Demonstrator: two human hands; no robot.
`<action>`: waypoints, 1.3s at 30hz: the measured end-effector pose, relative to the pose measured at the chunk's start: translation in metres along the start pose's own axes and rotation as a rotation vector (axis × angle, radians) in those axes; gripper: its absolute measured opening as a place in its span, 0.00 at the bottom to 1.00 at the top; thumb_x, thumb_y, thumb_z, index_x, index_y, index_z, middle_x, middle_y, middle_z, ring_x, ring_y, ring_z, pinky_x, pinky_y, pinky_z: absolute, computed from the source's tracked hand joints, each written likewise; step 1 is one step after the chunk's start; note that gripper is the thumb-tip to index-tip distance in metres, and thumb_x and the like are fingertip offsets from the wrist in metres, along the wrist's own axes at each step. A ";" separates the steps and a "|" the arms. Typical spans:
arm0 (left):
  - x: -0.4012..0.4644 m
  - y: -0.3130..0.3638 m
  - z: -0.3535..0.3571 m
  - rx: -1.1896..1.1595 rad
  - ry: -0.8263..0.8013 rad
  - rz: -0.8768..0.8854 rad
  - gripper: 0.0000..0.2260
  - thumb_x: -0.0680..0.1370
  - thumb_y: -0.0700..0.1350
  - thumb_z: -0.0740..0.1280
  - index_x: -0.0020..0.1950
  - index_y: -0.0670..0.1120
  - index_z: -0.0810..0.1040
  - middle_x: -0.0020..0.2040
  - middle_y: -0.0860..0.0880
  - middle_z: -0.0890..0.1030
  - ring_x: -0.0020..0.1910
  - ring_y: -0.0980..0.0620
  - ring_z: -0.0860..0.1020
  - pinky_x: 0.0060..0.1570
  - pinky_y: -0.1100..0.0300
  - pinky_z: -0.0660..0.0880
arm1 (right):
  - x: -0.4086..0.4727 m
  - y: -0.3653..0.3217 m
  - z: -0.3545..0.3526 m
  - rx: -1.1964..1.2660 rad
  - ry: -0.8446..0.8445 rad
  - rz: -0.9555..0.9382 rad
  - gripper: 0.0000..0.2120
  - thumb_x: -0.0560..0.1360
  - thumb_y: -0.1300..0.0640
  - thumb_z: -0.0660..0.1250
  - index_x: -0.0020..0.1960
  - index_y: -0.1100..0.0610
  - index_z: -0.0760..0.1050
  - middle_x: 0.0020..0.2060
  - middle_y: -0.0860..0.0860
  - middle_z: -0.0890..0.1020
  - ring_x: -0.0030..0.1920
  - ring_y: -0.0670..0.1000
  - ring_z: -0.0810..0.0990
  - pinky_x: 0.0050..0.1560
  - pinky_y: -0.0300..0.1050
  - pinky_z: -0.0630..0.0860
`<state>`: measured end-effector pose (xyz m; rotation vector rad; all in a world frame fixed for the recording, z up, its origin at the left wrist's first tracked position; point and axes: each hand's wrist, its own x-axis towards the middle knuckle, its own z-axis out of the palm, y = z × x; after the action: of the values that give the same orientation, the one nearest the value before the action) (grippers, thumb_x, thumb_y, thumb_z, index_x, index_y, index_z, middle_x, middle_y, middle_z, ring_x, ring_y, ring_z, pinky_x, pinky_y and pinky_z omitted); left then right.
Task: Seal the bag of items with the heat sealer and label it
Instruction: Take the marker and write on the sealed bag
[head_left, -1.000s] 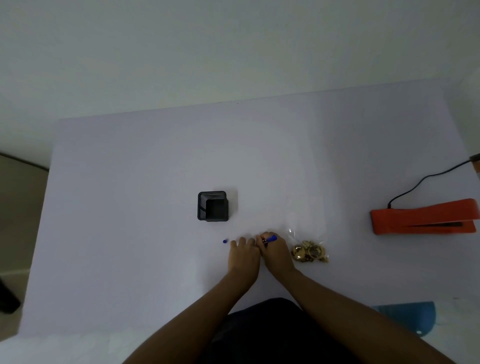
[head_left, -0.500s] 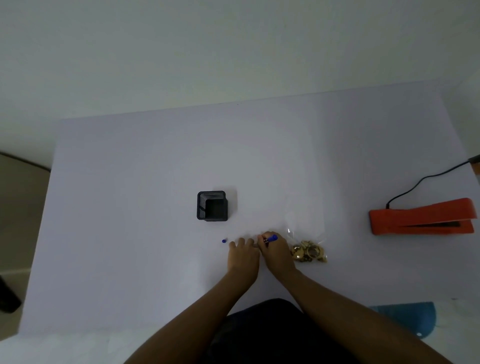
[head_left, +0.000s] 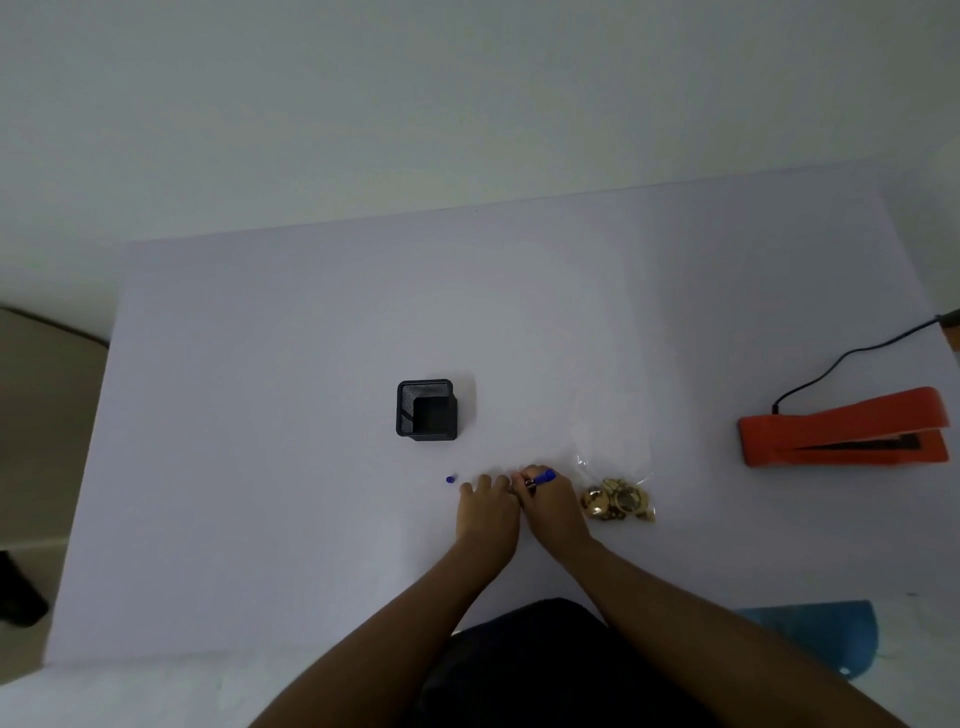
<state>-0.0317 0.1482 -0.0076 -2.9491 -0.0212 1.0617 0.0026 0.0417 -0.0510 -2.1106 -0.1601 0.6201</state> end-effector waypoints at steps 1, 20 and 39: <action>0.000 0.000 0.000 0.000 0.000 0.000 0.23 0.78 0.46 0.67 0.72 0.43 0.69 0.68 0.45 0.72 0.67 0.44 0.69 0.67 0.47 0.66 | 0.000 0.000 0.000 0.001 0.000 0.000 0.13 0.82 0.59 0.63 0.38 0.52 0.73 0.31 0.45 0.74 0.32 0.45 0.75 0.37 0.33 0.69; 0.000 0.004 0.004 -0.007 -0.011 -0.035 0.22 0.78 0.47 0.68 0.70 0.44 0.71 0.69 0.44 0.69 0.67 0.44 0.68 0.66 0.47 0.68 | 0.003 0.007 -0.001 0.035 -0.004 0.019 0.13 0.81 0.58 0.63 0.38 0.58 0.75 0.32 0.55 0.78 0.33 0.52 0.78 0.37 0.43 0.74; 0.000 0.020 -0.008 -0.066 -0.064 -0.166 0.22 0.77 0.48 0.69 0.70 0.45 0.72 0.66 0.46 0.72 0.65 0.45 0.70 0.63 0.49 0.70 | 0.005 0.019 -0.015 -0.096 -0.042 -0.084 0.14 0.81 0.58 0.62 0.36 0.52 0.71 0.31 0.47 0.73 0.33 0.47 0.73 0.37 0.40 0.68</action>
<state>-0.0267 0.1280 -0.0015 -2.9068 -0.3020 1.1516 0.0117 0.0208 -0.0611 -2.1717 -0.3053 0.6178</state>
